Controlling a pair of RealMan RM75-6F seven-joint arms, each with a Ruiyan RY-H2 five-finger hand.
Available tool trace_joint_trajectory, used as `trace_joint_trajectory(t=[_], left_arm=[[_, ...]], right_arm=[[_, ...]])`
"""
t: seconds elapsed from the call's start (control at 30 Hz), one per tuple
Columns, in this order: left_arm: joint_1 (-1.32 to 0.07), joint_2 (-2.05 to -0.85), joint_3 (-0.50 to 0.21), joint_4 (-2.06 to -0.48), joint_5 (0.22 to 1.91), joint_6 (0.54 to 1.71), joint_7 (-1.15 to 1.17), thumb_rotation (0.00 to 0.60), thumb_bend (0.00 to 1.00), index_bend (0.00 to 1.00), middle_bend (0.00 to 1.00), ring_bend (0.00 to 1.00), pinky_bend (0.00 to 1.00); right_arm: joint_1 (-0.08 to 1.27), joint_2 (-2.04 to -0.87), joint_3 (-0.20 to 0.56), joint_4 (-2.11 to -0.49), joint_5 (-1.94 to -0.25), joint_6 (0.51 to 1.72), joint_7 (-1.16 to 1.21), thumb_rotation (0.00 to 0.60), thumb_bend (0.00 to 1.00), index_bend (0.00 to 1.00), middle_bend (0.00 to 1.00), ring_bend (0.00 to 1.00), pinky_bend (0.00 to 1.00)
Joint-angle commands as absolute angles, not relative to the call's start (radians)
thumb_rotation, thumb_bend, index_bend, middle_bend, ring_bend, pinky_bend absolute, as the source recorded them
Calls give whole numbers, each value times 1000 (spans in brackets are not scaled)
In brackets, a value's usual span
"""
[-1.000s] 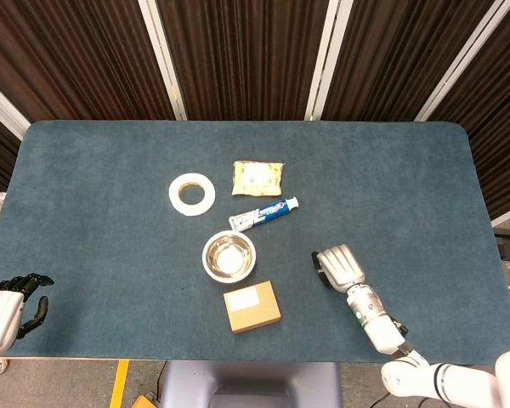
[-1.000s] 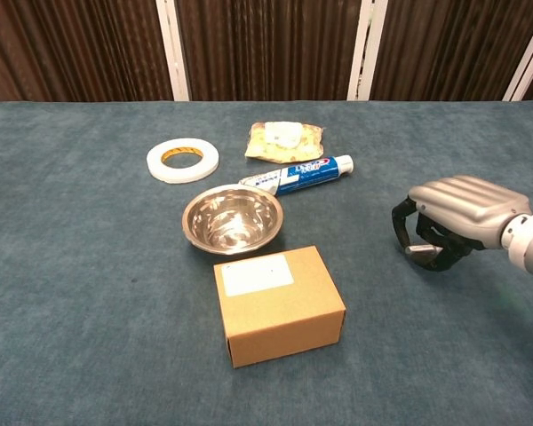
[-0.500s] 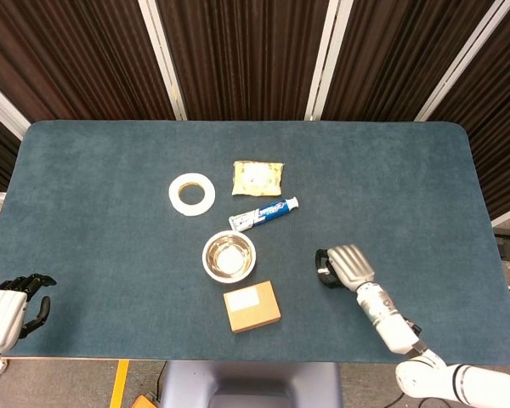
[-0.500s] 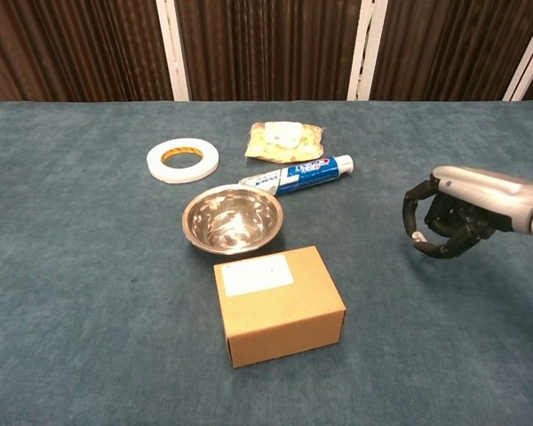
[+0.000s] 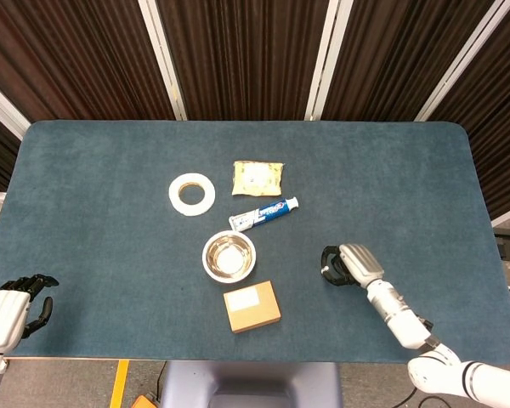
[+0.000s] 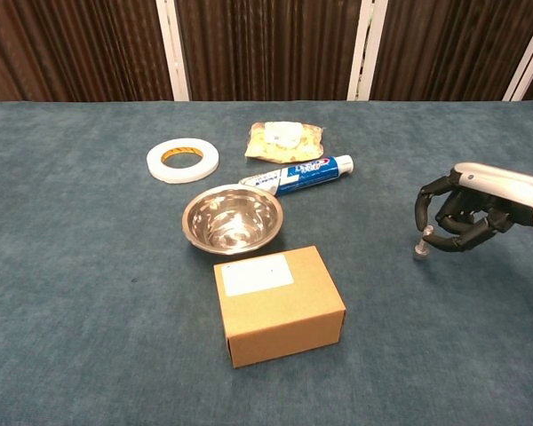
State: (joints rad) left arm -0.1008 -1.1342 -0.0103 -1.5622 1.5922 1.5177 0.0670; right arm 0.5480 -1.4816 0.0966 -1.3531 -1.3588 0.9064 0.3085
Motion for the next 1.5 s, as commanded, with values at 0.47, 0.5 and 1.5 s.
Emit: trace_joint_trajectory(t=[0.47, 0.5, 1.5], left_arm=[[-101, -1133, -9, -1564, 1592, 1517, 67, 600, 547, 407, 418, 437, 509], [-101, -1133, -9, -1564, 1591, 1516, 67, 600, 547, 407, 418, 437, 509], [-101, -1133, -7, -1564, 1594, 1518, 65, 600, 546, 408, 422, 446, 509]], right_arm=[[558, -1486, 79, -1302, -1395, 886, 381, 600, 461, 735, 1000, 916, 810], [558, -1485, 78, -1302, -1394, 884, 381, 600, 461, 728, 1000, 916, 810], [474, -1373, 43, -1482, -1407, 1056, 94, 600, 94, 275, 1000, 884, 798]])
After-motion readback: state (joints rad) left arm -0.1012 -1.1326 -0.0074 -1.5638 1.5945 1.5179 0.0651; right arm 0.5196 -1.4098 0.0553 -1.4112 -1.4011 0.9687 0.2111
